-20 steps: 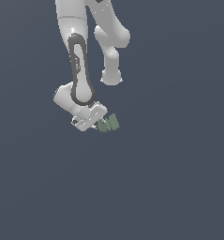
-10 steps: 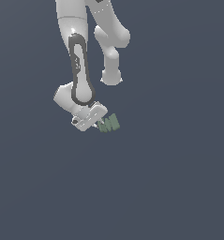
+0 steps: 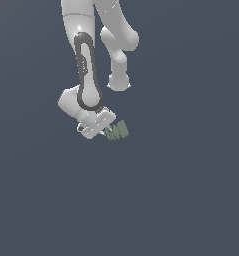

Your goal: Pick up the object and move it to a goal position.

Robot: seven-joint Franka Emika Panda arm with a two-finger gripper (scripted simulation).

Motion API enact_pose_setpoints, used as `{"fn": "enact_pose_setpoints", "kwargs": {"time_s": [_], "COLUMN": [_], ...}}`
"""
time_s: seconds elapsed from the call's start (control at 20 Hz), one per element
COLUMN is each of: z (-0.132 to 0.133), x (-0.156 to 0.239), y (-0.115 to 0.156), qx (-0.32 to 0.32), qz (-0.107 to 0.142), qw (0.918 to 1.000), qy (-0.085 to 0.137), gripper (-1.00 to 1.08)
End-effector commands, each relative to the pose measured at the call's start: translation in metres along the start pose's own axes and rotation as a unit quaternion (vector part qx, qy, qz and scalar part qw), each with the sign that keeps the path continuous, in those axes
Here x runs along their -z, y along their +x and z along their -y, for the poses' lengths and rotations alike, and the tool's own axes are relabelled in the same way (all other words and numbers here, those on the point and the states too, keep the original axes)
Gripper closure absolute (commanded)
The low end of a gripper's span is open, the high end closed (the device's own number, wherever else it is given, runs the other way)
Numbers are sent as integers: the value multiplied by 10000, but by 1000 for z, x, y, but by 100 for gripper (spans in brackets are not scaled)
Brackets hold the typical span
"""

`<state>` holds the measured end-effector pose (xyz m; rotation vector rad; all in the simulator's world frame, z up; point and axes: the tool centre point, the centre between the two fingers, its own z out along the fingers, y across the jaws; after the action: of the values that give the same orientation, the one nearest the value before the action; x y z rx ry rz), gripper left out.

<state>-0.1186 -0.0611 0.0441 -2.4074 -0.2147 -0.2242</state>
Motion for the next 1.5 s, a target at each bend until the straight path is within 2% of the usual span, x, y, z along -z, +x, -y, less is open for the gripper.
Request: {"fn": "enact_pose_setpoints", "kwargs": {"time_s": [0.0,0.25,0.5,1.45], "z": [9,39,82,300], "x": [3,12,25,94], "y": [3,13,26,101], "qx": [6,7,9,23], "qz": [3,9,21,56], "qw": [10000,10000,10000,10000], "qy": [-1,1,4,28], "gripper": [108,108,108,108]}}
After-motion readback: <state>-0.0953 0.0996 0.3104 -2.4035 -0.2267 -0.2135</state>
